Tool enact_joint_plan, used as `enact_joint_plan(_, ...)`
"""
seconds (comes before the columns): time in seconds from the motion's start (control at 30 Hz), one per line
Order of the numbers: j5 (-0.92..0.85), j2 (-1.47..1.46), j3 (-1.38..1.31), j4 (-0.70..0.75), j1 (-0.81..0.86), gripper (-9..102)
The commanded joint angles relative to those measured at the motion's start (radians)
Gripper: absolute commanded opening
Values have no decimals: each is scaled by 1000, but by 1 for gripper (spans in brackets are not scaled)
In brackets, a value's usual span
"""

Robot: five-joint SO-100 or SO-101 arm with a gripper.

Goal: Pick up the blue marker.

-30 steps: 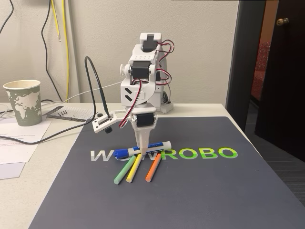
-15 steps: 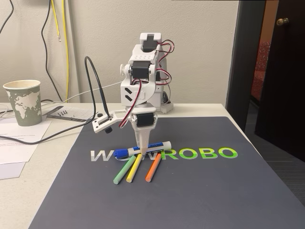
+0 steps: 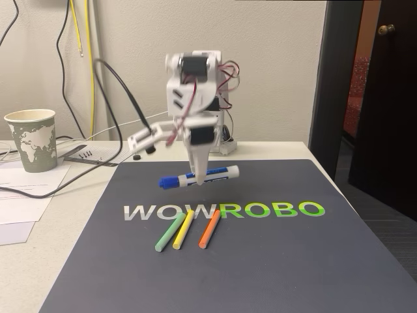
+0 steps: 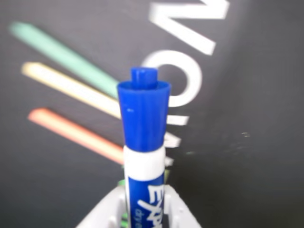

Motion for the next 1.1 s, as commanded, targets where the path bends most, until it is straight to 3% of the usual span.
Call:
enact_joint_plan(0.0,37,91,-51,170,-21,0)
enact_joint_plan(0.63,61,696,502,170,-67,1)
enact_joint_plan(1.07,54,896,663,170,-80,0)
